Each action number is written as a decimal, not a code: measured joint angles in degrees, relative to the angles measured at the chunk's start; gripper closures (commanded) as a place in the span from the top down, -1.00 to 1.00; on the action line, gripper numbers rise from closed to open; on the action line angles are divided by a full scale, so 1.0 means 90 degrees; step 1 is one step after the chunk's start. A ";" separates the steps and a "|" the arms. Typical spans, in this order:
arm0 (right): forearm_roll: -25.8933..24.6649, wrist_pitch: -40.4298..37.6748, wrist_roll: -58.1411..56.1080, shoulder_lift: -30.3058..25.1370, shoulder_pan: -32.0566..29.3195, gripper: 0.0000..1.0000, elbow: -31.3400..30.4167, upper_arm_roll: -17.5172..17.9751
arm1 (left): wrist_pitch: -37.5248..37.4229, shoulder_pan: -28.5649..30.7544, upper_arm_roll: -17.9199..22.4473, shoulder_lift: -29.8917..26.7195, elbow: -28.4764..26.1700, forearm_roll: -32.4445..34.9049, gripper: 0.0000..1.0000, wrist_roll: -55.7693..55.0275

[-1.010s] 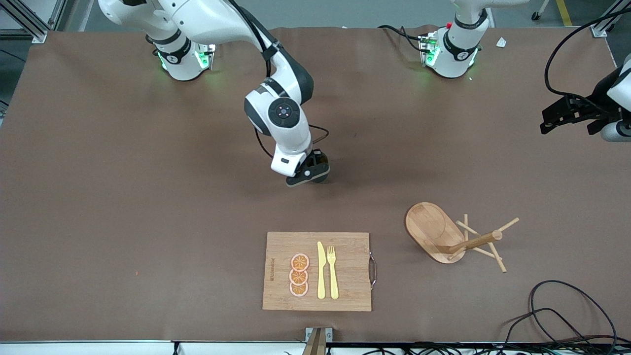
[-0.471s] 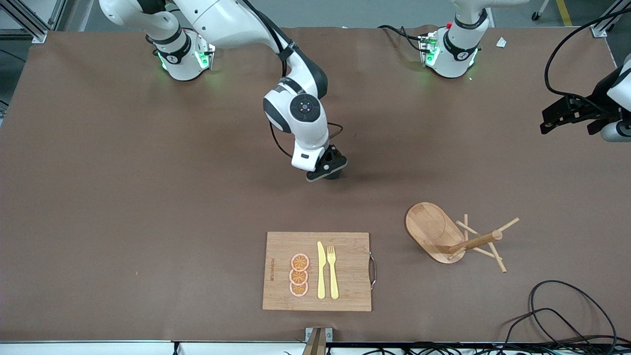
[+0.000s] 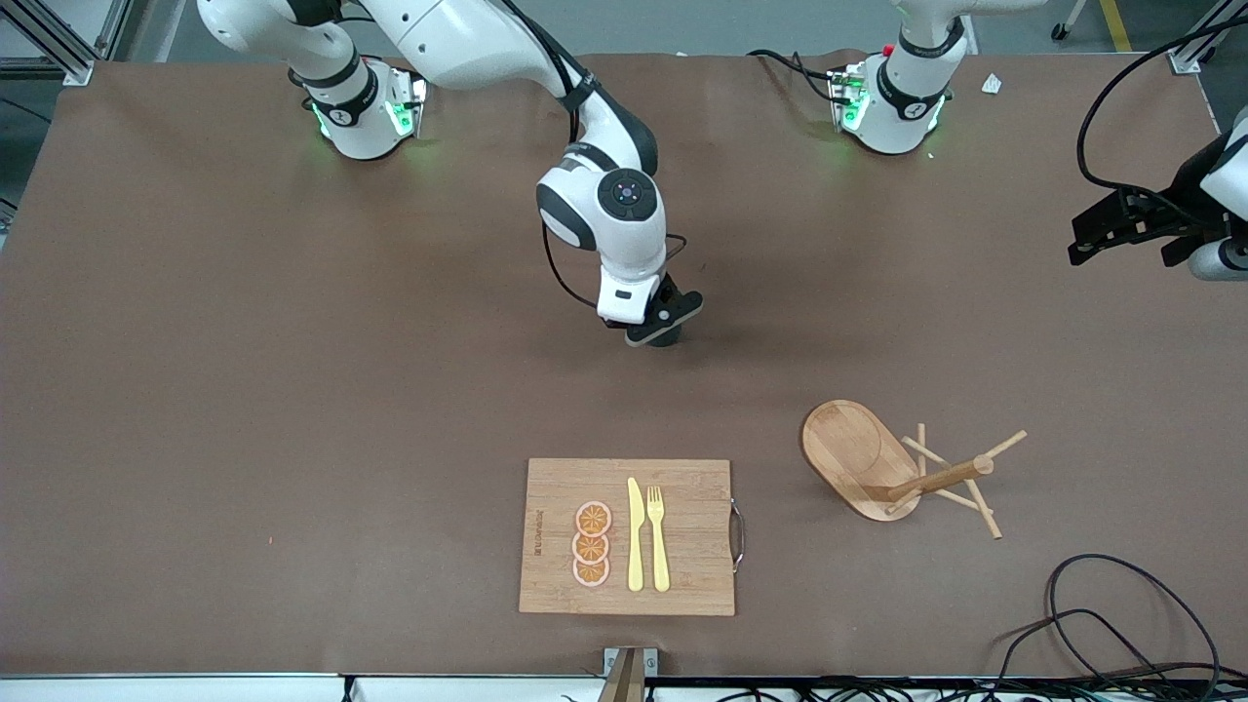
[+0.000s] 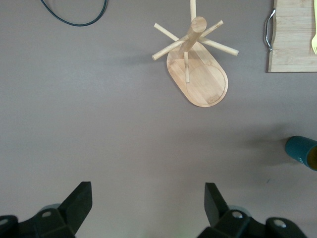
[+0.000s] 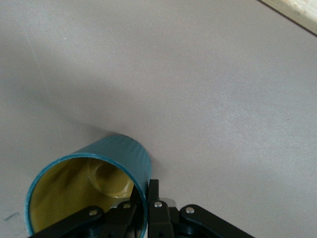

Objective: Pass cup and hang on rack
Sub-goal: 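Carry the teal mug with the right gripper toward the table middle, then release the mug with the right gripper while the left gripper approaches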

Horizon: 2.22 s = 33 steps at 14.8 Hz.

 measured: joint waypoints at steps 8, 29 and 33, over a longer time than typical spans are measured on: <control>0.0008 -0.0286 0.0003 0.0008 -0.0124 1.00 0.0365 -0.0109 | -0.0001 -0.0002 -0.0001 0.0007 -0.0001 0.0000 1.00 0.0189; 0.0335 -0.4456 -0.0716 -0.2239 -0.4294 1.00 0.0599 -0.0238 | -0.0197 -0.0635 -0.1843 0.0351 -0.0006 0.0228 1.00 -0.4097; 0.0190 -0.4611 -0.0893 -0.2459 -0.4766 1.00 0.0599 -0.0230 | 0.0150 -0.1858 -0.1991 0.0931 -0.0016 0.0630 1.00 -0.6478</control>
